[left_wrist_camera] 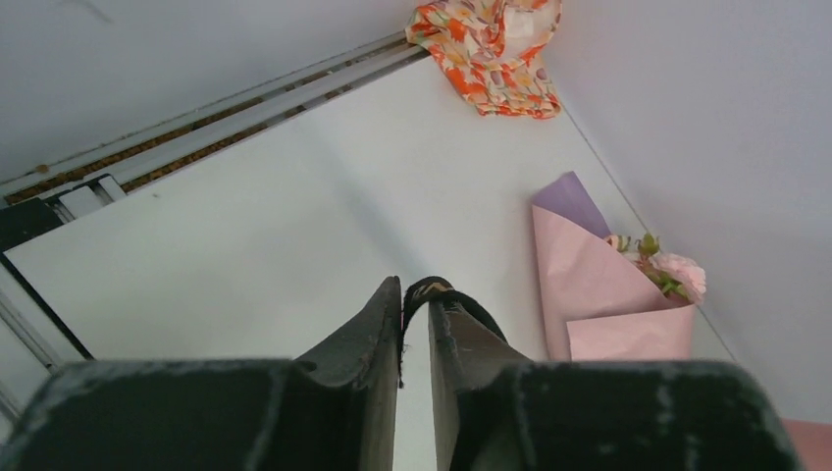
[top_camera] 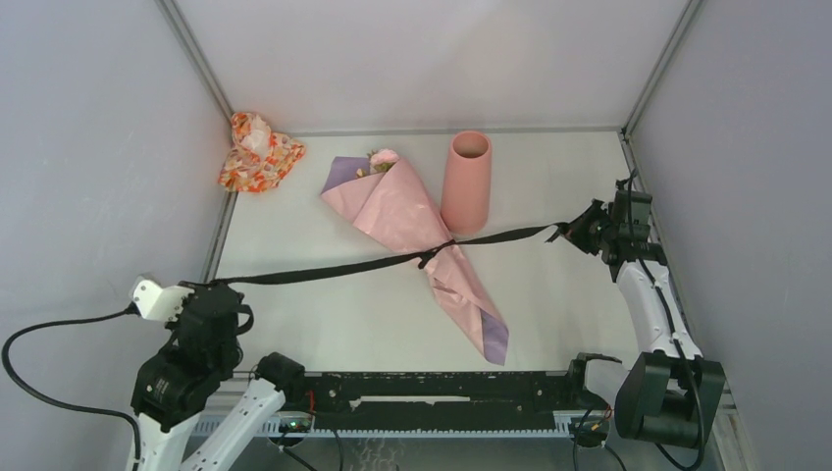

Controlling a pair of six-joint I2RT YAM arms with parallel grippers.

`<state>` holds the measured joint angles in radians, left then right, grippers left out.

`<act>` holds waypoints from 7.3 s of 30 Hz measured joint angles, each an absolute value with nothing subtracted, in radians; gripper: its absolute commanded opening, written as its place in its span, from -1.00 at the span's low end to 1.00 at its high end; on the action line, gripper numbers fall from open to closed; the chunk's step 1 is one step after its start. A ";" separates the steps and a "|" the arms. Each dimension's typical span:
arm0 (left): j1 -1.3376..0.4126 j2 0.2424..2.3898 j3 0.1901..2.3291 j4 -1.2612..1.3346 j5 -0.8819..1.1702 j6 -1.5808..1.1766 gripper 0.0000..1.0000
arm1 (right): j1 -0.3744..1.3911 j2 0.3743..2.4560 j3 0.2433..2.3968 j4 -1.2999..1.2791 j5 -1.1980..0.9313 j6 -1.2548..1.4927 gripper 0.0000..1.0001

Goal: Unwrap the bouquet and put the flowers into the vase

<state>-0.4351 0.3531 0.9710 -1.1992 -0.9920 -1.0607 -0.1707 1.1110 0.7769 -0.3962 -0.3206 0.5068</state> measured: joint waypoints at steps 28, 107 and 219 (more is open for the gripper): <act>-0.739 0.941 0.662 -0.278 -0.226 -0.623 -0.44 | 0.156 1.073 0.777 -0.317 -0.348 0.559 0.21; -0.908 1.478 0.766 0.060 -0.362 -0.434 -0.29 | 0.331 1.159 0.777 -0.199 -0.345 0.616 0.19; -0.914 1.063 0.509 -0.063 -0.457 -0.513 -1.00 | 0.775 1.764 1.130 -0.160 -0.189 0.725 -0.13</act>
